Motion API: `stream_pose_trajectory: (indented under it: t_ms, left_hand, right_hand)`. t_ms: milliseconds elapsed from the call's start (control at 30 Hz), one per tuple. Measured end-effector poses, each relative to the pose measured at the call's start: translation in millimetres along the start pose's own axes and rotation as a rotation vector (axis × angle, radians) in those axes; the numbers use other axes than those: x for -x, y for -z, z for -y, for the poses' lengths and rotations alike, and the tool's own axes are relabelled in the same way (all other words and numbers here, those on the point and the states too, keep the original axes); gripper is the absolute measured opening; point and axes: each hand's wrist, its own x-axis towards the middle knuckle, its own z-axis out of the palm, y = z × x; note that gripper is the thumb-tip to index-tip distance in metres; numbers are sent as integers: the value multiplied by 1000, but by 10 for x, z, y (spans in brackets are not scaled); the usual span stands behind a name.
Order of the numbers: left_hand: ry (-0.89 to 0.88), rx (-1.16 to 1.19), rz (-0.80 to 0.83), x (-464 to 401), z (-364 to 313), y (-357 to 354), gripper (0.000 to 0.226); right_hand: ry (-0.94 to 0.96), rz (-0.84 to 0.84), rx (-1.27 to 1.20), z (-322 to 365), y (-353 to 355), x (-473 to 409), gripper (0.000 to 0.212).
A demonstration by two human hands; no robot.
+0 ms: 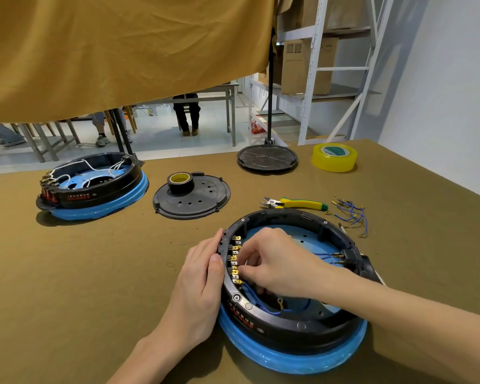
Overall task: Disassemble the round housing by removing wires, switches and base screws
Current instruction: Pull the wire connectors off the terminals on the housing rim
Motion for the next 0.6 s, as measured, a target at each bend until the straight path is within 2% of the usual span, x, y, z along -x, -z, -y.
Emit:
stream_pose_trajectory:
  t_ms: [167, 600]
  left_hand:
    - [-5, -17, -2, -3, -8, 3, 72]
    - [-12, -12, 11, 3, -43, 15, 71]
  right_hand:
    - [-41, 60, -78, -29, 27, -13, 11]
    - [-38, 48, -48, -53, 29, 8, 7]
